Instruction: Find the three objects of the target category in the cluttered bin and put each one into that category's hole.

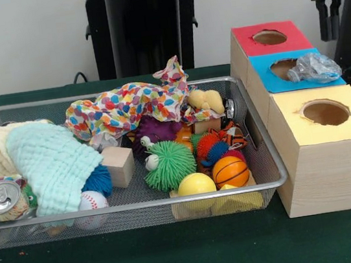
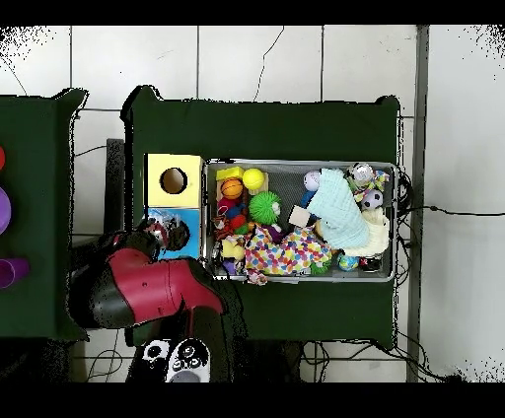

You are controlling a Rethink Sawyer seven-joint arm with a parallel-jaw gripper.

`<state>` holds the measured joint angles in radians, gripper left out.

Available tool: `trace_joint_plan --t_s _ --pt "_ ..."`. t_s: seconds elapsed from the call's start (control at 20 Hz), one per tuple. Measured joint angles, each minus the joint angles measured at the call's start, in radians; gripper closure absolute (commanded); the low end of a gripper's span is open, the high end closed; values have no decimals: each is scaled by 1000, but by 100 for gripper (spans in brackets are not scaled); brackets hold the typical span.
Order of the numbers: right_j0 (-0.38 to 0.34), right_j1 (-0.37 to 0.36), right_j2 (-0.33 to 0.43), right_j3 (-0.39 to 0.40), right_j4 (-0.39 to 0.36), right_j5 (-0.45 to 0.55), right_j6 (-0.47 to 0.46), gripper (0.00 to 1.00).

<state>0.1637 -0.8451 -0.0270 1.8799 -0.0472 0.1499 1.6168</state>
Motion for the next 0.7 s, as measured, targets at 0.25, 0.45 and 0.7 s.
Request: trace_joint_plan --t_s 0.25,0.45,0.7 --pt "8 45 -20 -11 1 -21 0 100" --pt "20 73 -37 -23 3 -34 0 100" --pt "35 99 -54 -41 7 -36 0 100"
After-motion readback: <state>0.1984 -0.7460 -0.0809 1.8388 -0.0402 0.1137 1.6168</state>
